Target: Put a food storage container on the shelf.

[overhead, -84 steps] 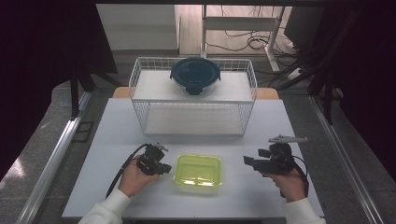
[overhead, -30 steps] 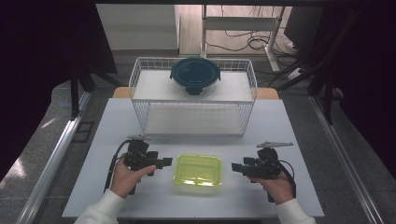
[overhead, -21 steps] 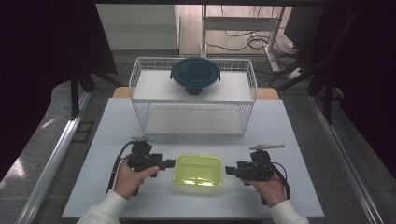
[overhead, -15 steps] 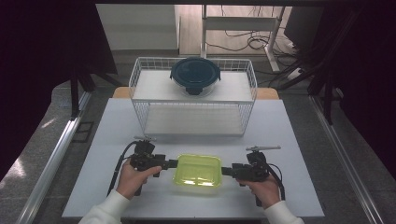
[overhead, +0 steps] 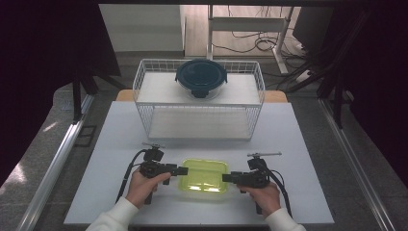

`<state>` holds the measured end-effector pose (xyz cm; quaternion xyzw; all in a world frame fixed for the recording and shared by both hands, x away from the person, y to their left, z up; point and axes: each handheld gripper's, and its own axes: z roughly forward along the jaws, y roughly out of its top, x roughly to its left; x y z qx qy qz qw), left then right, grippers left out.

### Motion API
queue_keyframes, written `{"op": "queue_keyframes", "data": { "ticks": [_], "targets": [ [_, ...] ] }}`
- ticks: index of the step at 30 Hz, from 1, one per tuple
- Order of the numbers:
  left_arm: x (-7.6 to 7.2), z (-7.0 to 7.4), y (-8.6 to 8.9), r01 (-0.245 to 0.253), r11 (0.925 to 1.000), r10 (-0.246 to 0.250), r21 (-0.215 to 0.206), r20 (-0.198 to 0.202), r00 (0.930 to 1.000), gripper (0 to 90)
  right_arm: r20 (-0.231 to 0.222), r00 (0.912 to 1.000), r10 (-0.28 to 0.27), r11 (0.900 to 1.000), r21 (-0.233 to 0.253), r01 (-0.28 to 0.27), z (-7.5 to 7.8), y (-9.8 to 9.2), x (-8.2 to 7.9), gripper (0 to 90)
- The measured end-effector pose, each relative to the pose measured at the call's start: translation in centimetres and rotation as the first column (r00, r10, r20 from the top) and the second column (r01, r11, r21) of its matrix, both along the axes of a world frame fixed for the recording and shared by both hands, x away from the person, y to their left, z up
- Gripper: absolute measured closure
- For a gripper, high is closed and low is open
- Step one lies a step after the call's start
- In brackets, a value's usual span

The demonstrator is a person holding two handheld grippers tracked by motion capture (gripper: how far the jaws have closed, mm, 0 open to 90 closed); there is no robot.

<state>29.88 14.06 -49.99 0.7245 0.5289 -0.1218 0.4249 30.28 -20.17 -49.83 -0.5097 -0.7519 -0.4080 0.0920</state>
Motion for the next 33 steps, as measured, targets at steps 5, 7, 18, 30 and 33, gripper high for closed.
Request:
{"op": "queue_keyframes", "data": {
  "ticks": [5,7,18,30,33],
  "targets": [
    [0.0,-0.5,0.0,0.01,0.9998,-0.011,-0.015,-0.023,0.9997,40.1,-0.024,0.9997,-0.004,1.0,0.017,0.004,-0.3,0.0,0.1,47.6],
    [0.0,-0.6,-0.1,0.019,0.9997,-0.019,-0.013,-0.03,0.9994,43.4,-0.036,0.9993,-0.008,0.999,0.031,0.009,-0.3,0.1,0.1,50.7],
    [-0.3,-0.5,-0.5,0.008,0.9999,-0.008,0.014,-0.046,0.9989,71.0,-0.075,0.997,-0.02,0.999,0.03,0.022,-0.4,0.5,-0.3,73.1],
    [-1.1,0.9,0.0,-0.009,0.9994,0.009,-0.033,-0.004,1.0,79.3,-0.018,0.9995,-0.026,0.998,0.049,0.027,0.8,0.3,-0.7,78.4],
    [-1.4,1.7,0.0,-0.011,0.9997,0.012,-0.022,0.028,0.9995,79.3,0.012,0.9998,-0.017,0.999,0.043,0.017,1.4,0.4,-0.9,78.4]
  ]
}}
